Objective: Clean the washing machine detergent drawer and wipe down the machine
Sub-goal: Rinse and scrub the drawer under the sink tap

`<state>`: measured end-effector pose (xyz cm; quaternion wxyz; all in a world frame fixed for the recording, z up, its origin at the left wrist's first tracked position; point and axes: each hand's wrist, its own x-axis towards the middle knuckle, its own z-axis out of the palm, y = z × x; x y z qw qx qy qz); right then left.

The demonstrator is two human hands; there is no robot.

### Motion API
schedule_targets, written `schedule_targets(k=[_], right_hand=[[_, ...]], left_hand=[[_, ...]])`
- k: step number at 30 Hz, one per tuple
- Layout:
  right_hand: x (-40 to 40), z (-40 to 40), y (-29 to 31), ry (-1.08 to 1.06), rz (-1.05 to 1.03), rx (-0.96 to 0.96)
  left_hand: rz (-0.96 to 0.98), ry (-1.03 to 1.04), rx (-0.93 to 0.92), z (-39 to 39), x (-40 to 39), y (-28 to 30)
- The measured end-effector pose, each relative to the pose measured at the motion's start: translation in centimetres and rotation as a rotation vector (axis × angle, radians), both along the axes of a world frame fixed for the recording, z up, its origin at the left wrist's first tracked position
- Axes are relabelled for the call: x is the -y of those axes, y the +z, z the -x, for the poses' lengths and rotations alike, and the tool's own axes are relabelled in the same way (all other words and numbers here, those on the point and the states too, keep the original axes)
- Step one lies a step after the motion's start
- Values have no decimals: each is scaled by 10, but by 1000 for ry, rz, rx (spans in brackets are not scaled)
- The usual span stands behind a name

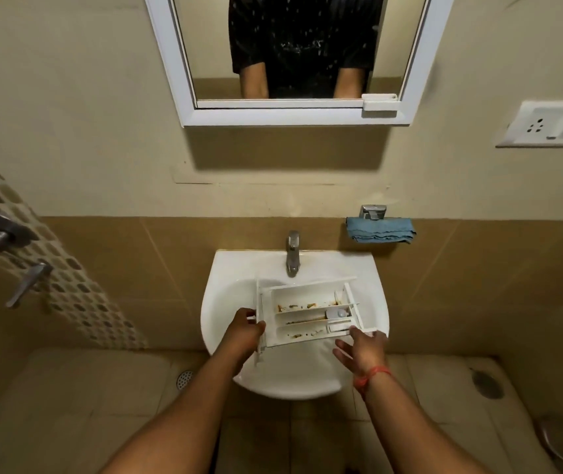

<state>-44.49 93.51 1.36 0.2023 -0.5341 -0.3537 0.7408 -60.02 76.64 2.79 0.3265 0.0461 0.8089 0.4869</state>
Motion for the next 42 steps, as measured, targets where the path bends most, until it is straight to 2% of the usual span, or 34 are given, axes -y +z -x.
schedule_targets(k=[3,8,12,15,20,26,30,33,35,39,42], right_hand=[[-30,7,-12,48,-69,100],[-65,21,-34,520,-394,380],[-84,36,-33,820,-517,464],[-94,46,-43,920,-583,477],[-102,54,-52,992,-564,521],[-101,63,-57,921,-516,562],[-99,76,-50,875,-646,658],[-93,98,-33,703,-829,558],[-89,120,-20,669,-917,451],[-90,177,7,757,-896,309],[-91,212,12,859,-859,312]], left_hand=[[29,-4,23,10,-11,-10],[47,58,64,21,-26,-20],[33,141,99,22,-39,-27],[15,197,120,24,-46,-36],[34,195,110,31,-52,-42],[66,46,110,55,-47,-51],[72,-21,153,68,-44,-54],[65,-52,157,73,-43,-56],[30,-48,158,75,-43,-58],[-33,-29,173,79,-42,-58],[-32,-33,166,82,-43,-57]])
